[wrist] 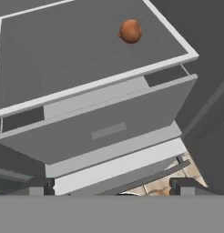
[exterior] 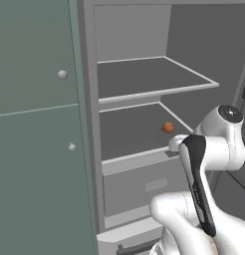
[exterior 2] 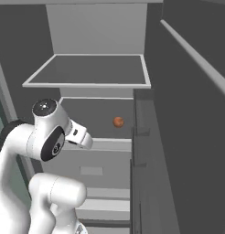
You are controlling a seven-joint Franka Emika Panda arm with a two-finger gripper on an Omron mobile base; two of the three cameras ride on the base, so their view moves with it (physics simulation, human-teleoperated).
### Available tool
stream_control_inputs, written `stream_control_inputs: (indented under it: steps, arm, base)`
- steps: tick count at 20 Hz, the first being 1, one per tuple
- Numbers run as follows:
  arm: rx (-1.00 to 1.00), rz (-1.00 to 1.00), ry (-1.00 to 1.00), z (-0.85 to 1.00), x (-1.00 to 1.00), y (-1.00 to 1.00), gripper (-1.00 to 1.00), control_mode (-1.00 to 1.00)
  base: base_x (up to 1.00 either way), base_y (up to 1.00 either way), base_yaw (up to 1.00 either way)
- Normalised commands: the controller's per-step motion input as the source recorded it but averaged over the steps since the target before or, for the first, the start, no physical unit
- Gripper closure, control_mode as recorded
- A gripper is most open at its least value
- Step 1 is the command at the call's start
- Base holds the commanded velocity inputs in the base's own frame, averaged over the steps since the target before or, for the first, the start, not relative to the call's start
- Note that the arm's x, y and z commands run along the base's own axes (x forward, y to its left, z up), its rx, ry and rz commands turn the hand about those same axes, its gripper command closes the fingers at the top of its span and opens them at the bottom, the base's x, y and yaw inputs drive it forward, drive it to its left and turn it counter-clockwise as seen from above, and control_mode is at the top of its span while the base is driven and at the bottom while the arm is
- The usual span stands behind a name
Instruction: Open the fridge, remove the pear, onion, and shrimp, and place them on any counter.
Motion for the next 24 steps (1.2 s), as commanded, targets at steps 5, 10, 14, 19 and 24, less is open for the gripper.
stream_control_inputs:
  steps: [5, 10, 14, 19, 24]
  arm:
    - [0.0, -0.07, 0.0, -0.24, 0.44, -0.04, -1.0, -1.0]
    - [0.0, -0.05, 0.0, -0.18, 0.34, -0.26, -1.0, -1.0]
    - [0.0, -0.05, 0.0, -0.18, 0.53, -0.26, -1.0, -1.0]
    - [0.0, -0.03, 0.0, -0.07, 0.59, -0.14, -1.0, -1.0]
    - [0.0, -0.02, 0.0, -0.08, 0.57, -0.2, -1.0, -1.0]
  base:
    - [0.0, 0.0, 0.0]
    - [0.0, 0.0, 0.0]
    - [0.0, 0.0, 0.0]
    - [0.0, 0.0, 0.0]
    - [0.0, 0.0, 0.0]
